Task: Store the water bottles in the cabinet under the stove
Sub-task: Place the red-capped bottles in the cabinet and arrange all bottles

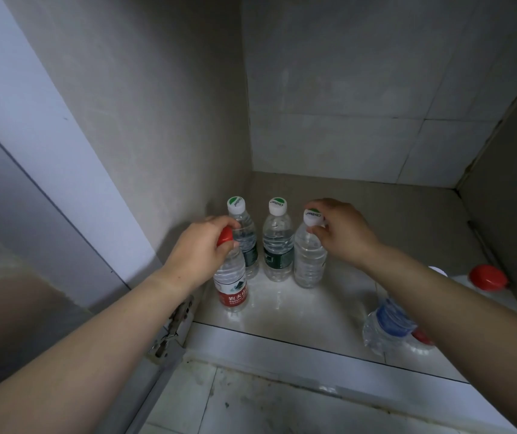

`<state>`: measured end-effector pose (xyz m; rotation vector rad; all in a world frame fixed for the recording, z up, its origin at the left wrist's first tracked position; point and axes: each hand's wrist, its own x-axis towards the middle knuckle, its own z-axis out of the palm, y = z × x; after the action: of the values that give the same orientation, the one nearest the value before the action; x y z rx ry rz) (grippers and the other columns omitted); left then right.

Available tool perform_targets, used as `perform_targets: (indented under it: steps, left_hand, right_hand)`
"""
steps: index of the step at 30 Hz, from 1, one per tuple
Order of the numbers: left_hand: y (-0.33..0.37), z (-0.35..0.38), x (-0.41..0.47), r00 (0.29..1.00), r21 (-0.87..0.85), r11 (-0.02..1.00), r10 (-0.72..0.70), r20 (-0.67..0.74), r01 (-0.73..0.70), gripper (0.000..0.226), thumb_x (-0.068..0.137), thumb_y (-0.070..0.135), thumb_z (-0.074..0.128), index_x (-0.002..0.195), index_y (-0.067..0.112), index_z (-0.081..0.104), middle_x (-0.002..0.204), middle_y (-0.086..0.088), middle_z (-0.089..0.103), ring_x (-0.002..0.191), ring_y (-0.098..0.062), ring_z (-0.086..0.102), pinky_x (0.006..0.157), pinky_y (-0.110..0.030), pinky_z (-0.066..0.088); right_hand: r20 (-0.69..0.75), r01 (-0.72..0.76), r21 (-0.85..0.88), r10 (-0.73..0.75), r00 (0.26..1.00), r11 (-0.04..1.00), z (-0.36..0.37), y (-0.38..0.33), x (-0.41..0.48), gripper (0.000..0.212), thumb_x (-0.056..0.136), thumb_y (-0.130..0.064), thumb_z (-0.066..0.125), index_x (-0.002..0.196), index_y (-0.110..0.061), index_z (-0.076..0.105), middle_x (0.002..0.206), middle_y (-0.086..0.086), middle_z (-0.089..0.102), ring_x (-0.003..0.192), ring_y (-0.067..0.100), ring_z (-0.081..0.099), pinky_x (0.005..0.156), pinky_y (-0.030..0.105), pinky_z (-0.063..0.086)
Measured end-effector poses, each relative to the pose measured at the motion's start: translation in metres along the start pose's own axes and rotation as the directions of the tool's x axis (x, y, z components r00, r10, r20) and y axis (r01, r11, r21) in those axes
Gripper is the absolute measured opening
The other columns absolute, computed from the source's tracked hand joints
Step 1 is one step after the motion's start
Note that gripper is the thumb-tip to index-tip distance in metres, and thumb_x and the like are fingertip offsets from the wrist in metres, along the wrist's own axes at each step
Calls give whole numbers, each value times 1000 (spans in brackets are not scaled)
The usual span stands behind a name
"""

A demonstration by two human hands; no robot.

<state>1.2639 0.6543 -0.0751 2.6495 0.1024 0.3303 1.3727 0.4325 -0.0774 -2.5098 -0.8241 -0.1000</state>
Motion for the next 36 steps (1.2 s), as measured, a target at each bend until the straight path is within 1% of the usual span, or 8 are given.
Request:
perform_targets:
  steps: [9,13,16,20,24,29,32,36]
  left_hand:
    - [-11,-1,-1,998,-23,998,56,-17,-56,27,82,21,68,108,19,64,105,-1,66,88,-14,57,74,-24,39]
    - [-11,1,-2,996,-22,996,81,-34,-82,30,82,24,68,111,19,63,106,-2,66,91,-15,59,77,-25,44]
    - [-13,0,-2,992,38,991,125,0,-125,32,80,27,70,109,17,65,105,0,65,87,-12,57,76,-22,42]
    - [-15,-8,-5,988,138,979,147,42,-151,34,80,28,70,110,13,64,108,-3,62,93,-21,60,80,-29,47]
    - [-8,-8,-6,993,185,976,103,66,-113,39,81,30,68,117,16,62,119,-8,53,101,-25,56,85,-33,48]
    - [-3,-2,-5,998,38,998,48,38,-49,34,76,21,74,109,19,65,107,0,52,92,-22,58,83,-37,52]
    - [-6,1,-10,1000,-85,996,0,-2,0,37,74,12,75,108,22,65,102,5,50,94,-20,57,85,-41,52]
    - [-5,10,-15,996,-156,988,-1,-92,-13,35,79,9,69,111,19,65,106,7,51,100,-18,55,88,-42,51]
  right_hand:
    - [-20,-14,-6,14,1000,1000,1,19,11,40,83,-6,60,123,-7,56,125,15,57,113,32,54,94,33,43]
    - [46,17,-11,-17,999,1000,-2,22,15,34,80,-4,61,113,-6,59,115,18,58,105,34,56,88,33,43]
    - [16,-4,-15,4,1000,1000,-2,26,13,33,78,-9,65,111,-8,60,111,16,60,100,33,57,85,34,44]
    - [-12,28,-29,-28,1000,999,1,30,6,37,78,-14,66,115,-10,58,113,15,58,100,32,58,82,29,42]
    - [-2,15,-86,-15,1000,996,1,25,7,40,80,-19,66,118,-9,57,116,17,57,103,34,56,84,34,44]
    - [18,-40,-29,40,999,999,-4,24,11,41,75,-18,73,113,-9,60,109,17,63,99,34,59,83,35,45]
    - [22,-50,-10,50,998,999,-2,26,7,46,74,-15,74,117,-10,58,112,17,63,101,34,58,84,33,43]
    - [1,-50,-14,50,999,999,-1,25,7,40,80,-15,68,119,-12,59,113,18,62,103,35,58,87,36,45]
